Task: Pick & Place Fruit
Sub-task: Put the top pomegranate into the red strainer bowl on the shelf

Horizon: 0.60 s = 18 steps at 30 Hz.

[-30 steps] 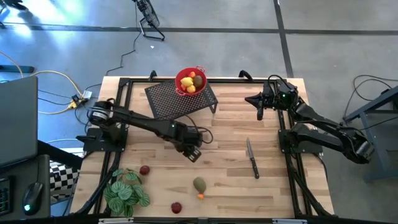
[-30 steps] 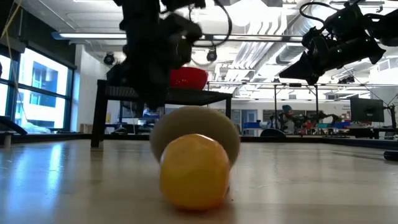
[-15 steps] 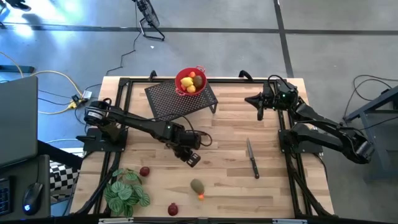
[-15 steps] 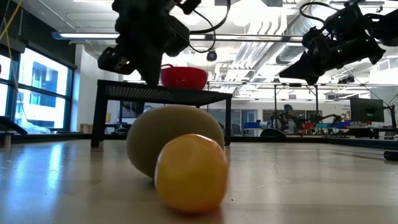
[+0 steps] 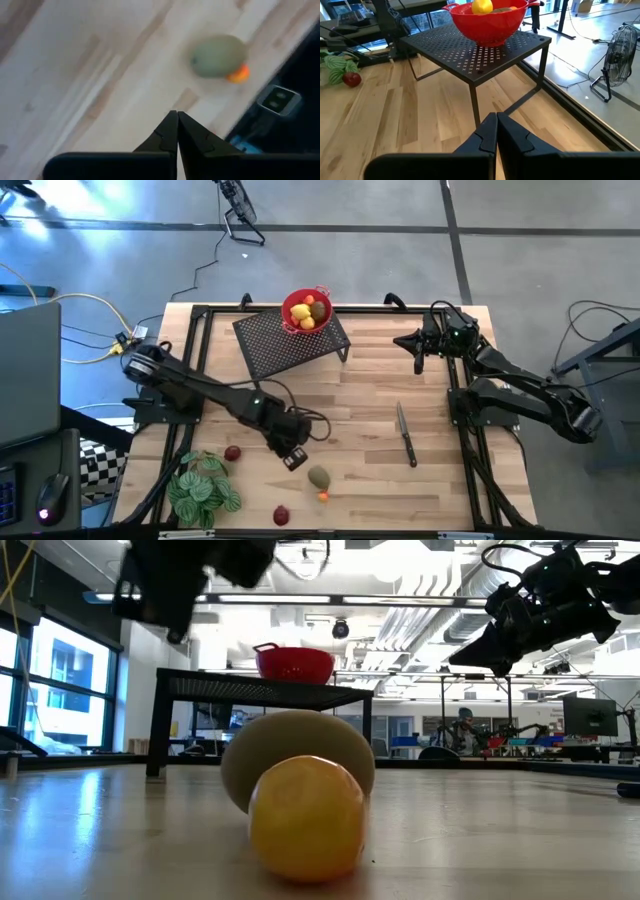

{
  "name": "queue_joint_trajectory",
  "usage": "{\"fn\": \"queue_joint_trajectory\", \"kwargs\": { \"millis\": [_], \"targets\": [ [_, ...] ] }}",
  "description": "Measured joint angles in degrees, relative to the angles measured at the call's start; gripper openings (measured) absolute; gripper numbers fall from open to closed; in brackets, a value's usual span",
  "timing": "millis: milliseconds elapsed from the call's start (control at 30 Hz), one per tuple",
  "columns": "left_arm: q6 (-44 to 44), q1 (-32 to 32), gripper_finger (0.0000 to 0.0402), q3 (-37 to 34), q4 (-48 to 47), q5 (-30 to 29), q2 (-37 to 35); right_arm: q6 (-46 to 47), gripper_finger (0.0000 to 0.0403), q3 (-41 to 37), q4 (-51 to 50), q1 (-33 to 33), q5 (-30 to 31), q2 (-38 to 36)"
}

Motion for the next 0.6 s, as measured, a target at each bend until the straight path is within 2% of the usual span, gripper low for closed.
{"fn": "queue_joint_trajectory", "kwargs": {
  "millis": [167,467,600],
  "targets": [
    [0.8,-1.3,0.0003,0.0,-4.6,-2.3,-3.9,0.3,0.0002,0.0,0.4,0.0,0.1,0.0],
    [12.6,-1.3,0.0003,0.0,-19.4,-14.0,-12.0,0.4,0.0002,0.0,1.1,0.0,0.2,0.0],
    [14.4,-1.2,0.0003,0.0,-23.7,-16.4,-14.5,2.3,0.0002,0.0,1.8,0.0,0.9,0.0]
  ]
}}
